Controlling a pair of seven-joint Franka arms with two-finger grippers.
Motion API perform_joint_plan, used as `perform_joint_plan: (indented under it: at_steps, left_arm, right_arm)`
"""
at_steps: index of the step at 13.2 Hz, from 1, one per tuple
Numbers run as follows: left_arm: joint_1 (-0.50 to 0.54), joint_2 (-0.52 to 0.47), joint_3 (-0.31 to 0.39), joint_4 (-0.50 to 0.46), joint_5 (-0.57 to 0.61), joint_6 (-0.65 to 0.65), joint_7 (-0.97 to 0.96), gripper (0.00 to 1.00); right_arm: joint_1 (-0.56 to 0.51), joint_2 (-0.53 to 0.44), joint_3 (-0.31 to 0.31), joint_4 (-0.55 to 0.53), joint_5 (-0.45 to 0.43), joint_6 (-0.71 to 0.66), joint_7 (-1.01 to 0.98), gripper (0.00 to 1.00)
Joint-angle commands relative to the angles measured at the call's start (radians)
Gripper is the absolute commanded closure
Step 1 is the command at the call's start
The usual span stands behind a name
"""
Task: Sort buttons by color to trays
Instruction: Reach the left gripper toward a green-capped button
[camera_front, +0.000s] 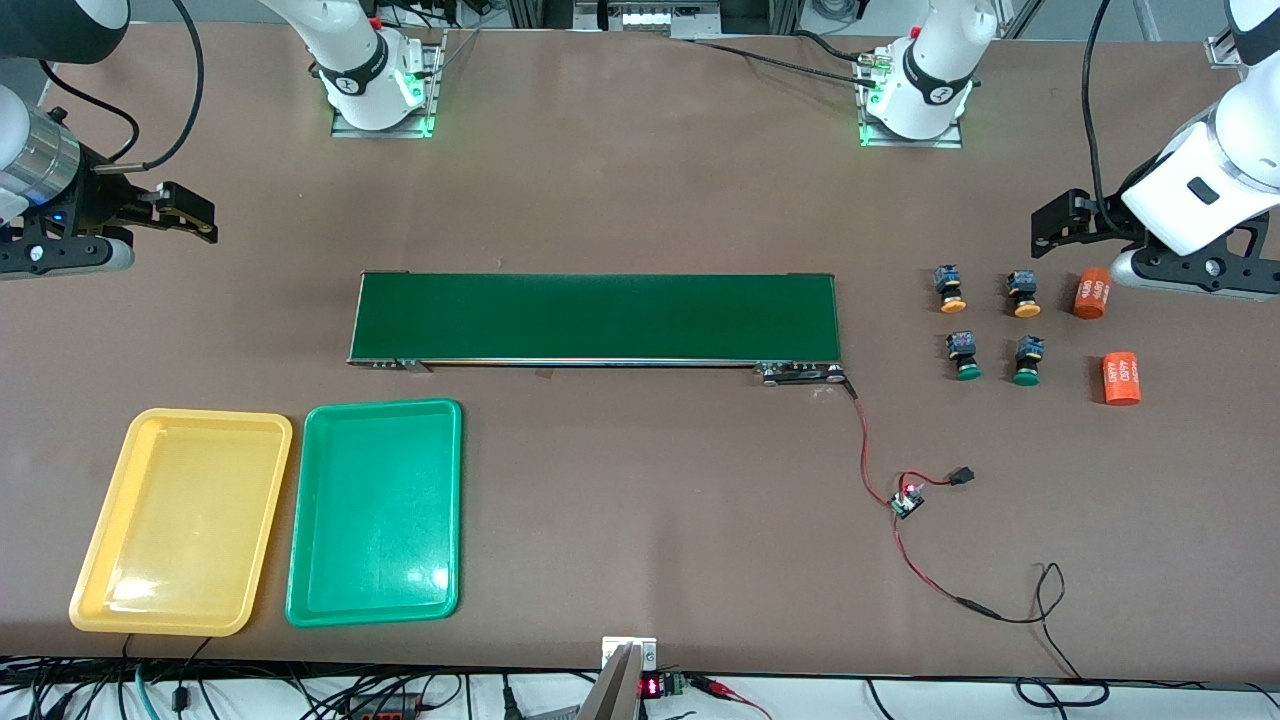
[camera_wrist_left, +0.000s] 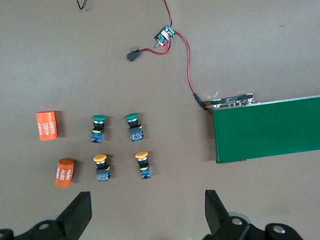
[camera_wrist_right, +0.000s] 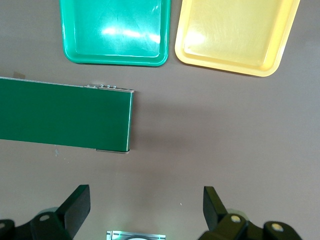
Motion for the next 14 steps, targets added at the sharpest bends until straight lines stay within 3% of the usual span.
perform_joint_plan:
  at_steps: [1, 14]
  left_arm:
    - [0.000, 0.020, 0.003, 0.031, 0.017, -0.024, -0.010, 0.00]
    - [0.020, 0.050, 0.012, 0.036, 0.015, -0.045, 0.002, 0.00]
  right_arm:
    - [0.000, -0.001, 0.000, 0.008, -0.005, -0.002, 0.012, 0.00]
    - [0.005, -0.003, 0.000, 0.000, -0.005, 0.002, 0.017, 0.00]
